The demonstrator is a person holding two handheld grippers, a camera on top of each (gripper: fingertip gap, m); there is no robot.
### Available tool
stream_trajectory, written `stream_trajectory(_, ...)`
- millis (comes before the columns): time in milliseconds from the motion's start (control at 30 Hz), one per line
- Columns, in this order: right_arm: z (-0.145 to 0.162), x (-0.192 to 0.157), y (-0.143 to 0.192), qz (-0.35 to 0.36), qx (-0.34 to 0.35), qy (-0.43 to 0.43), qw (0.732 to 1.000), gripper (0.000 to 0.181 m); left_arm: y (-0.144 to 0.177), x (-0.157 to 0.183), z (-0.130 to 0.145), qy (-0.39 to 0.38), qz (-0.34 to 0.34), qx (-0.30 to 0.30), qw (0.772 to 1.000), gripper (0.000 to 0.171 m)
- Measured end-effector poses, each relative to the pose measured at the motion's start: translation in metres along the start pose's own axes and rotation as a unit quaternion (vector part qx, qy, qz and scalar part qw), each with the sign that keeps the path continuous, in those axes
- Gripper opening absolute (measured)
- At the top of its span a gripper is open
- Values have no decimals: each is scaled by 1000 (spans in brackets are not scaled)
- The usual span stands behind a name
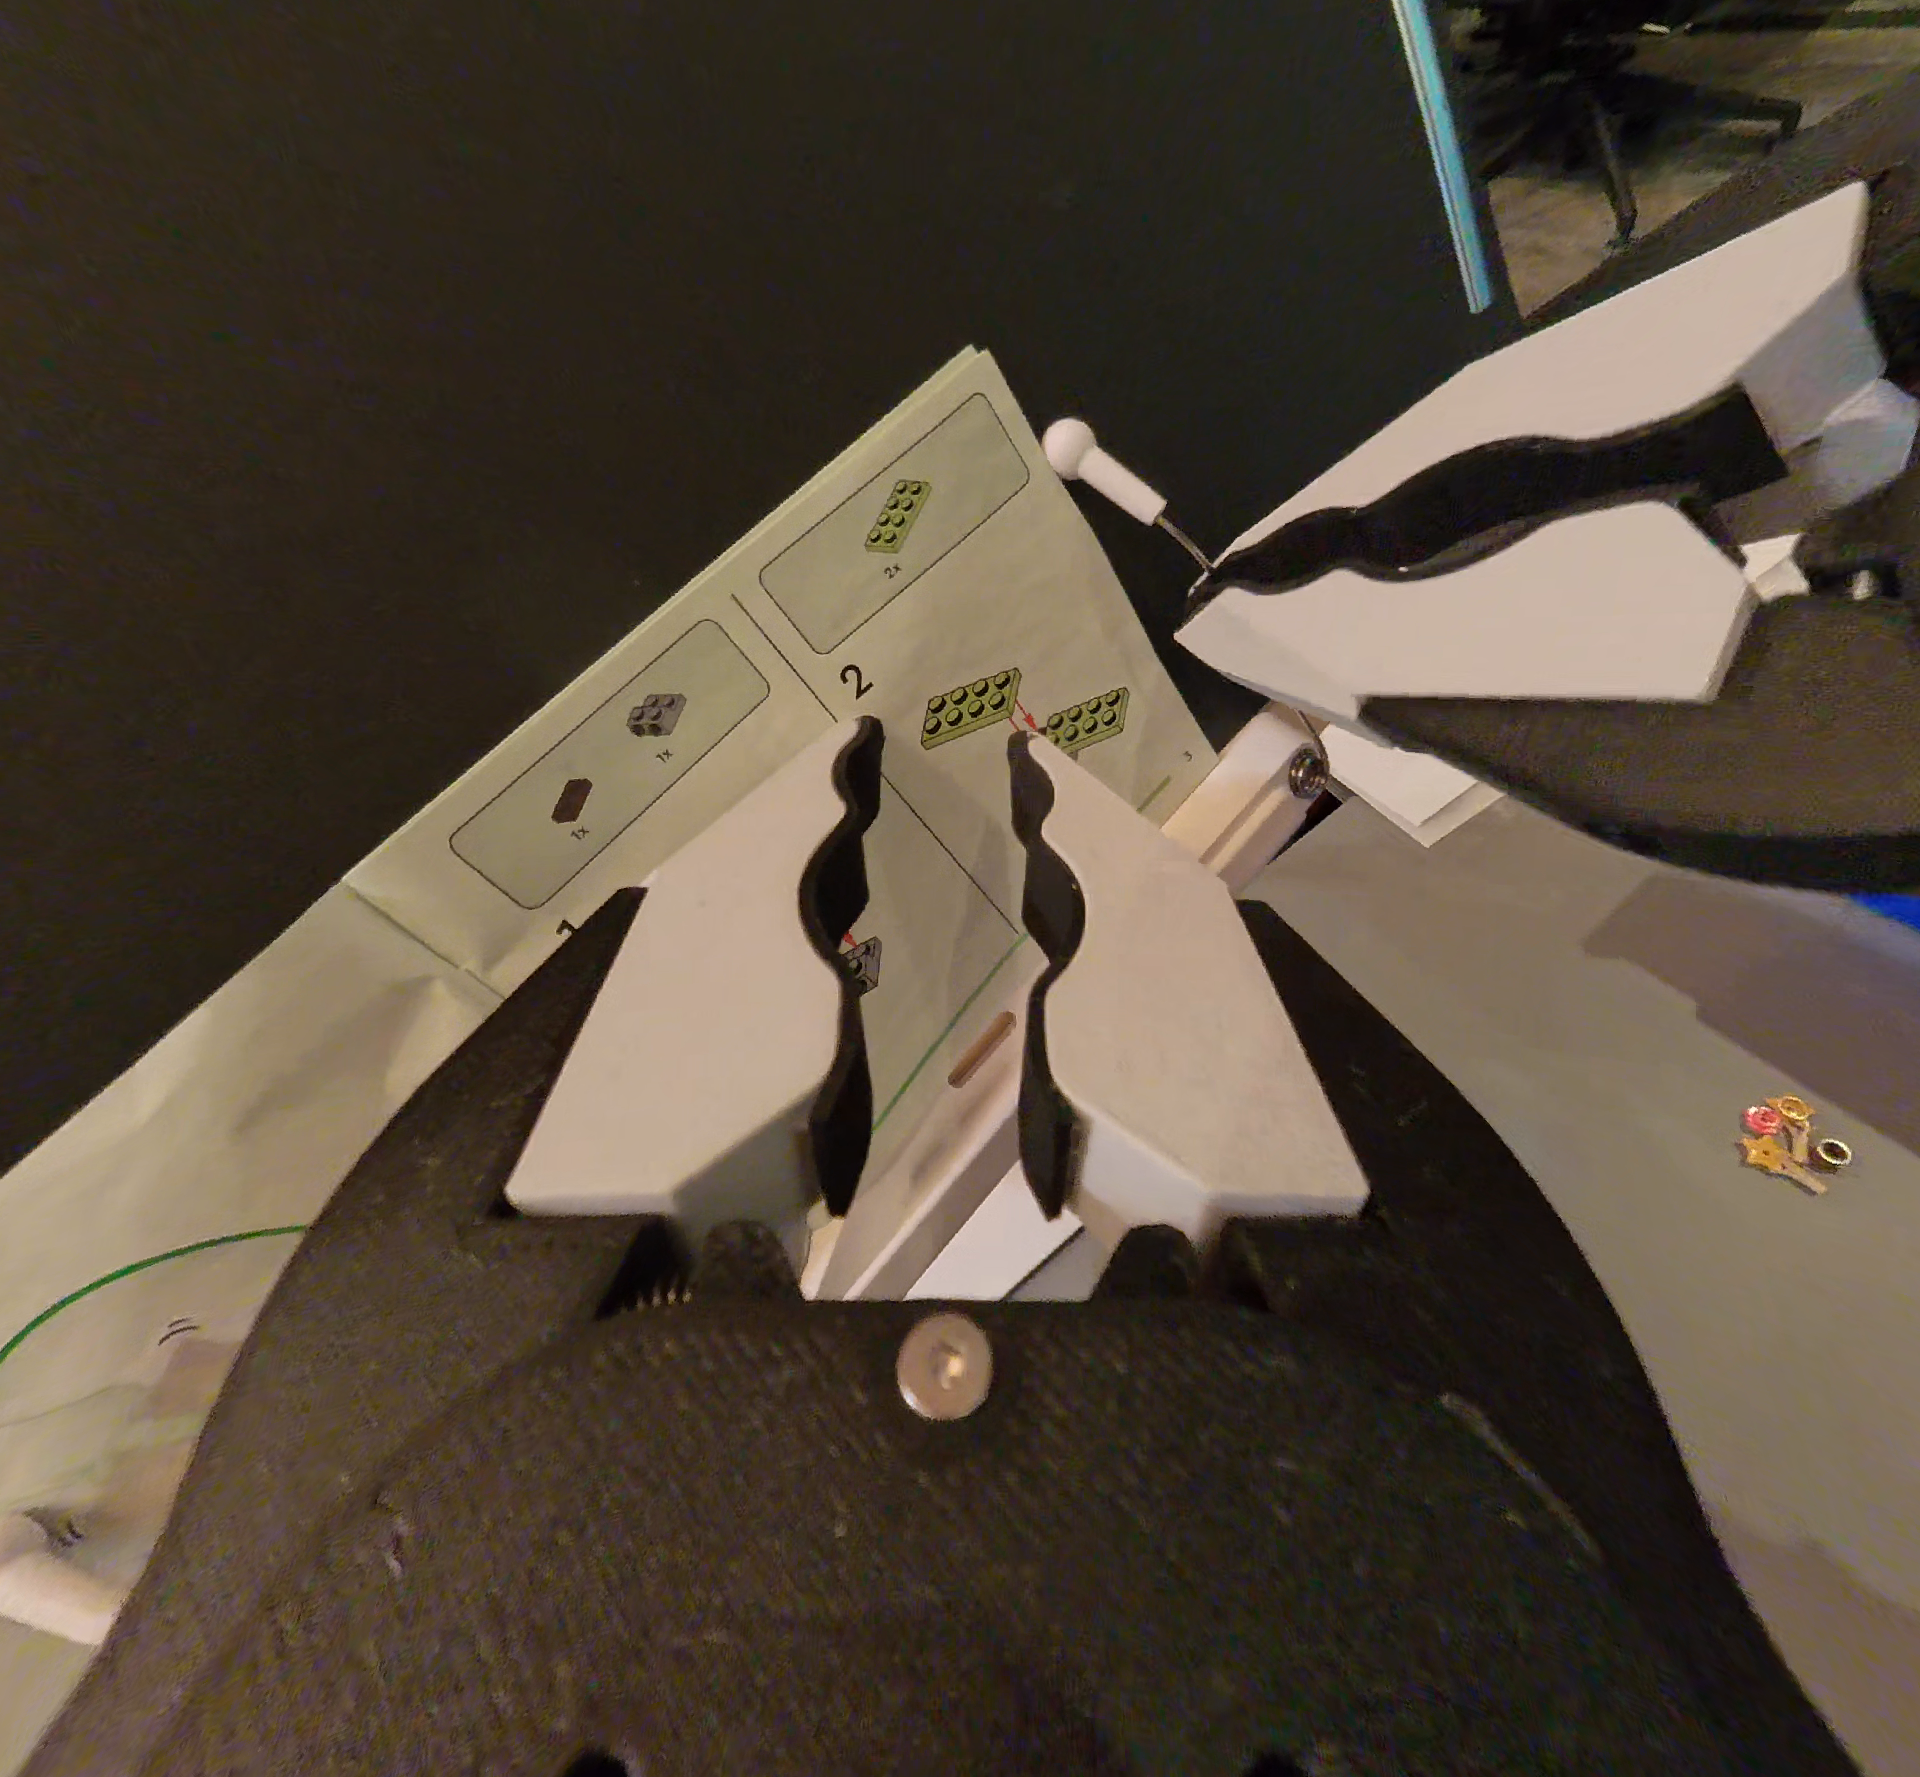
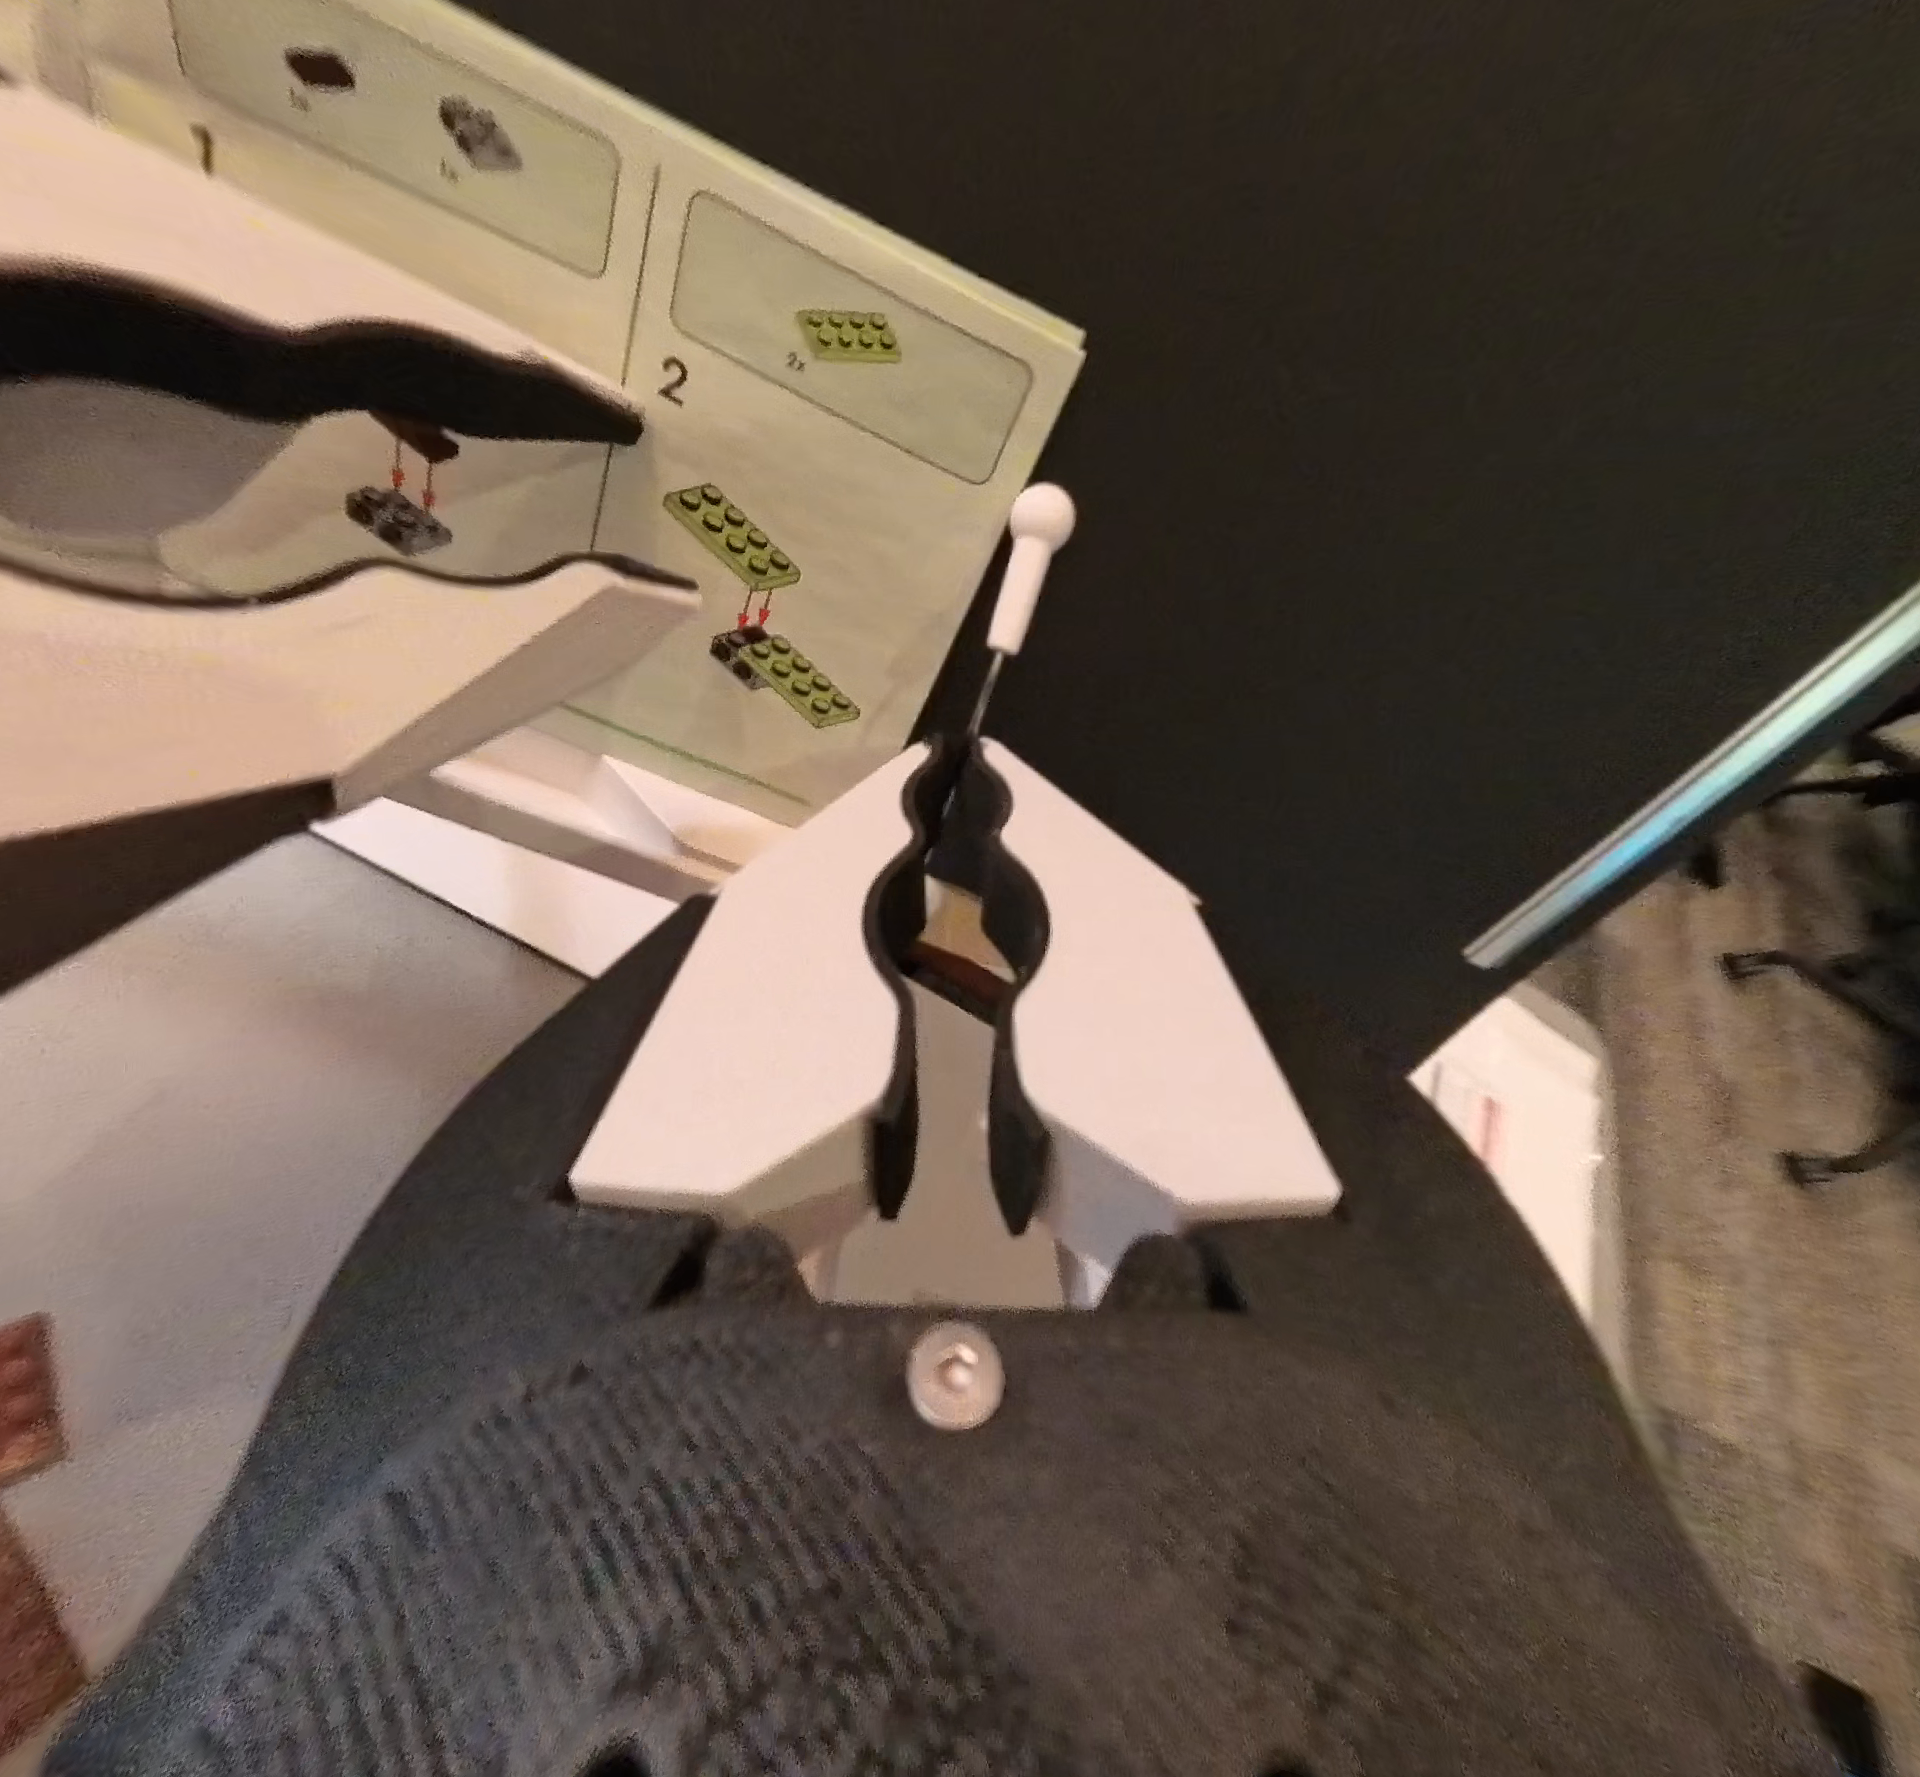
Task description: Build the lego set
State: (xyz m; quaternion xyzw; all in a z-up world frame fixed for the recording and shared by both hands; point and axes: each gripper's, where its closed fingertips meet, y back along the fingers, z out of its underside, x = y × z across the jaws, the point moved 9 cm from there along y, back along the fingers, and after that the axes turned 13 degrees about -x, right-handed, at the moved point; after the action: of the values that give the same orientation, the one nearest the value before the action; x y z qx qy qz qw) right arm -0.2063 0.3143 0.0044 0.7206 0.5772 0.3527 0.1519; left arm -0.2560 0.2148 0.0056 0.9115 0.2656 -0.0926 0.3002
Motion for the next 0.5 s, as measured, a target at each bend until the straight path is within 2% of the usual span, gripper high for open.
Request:
stream_trajectory(67,0,-2,1,16,-2,15,1000,1,0,-2,0,8,10,0,1000,21)
stream_trajectory(200,4,0,7,-22,16,-35,999,0,1,-5,0,14,16,-3,1000,15)
stream_trajectory(267,5,-3,8,-25,25,-31,999,0,1,-6,1,16,22,1,1000,14)
stream_trajectory(400,-2,-14,3,10,9,10,1000,0,0,-7,3,25,46,3,999,16)
stream_trajectory(500,-4,-12,3,0,-1,-28,1000,0,1,-4,7,35,87,-7,996,23)
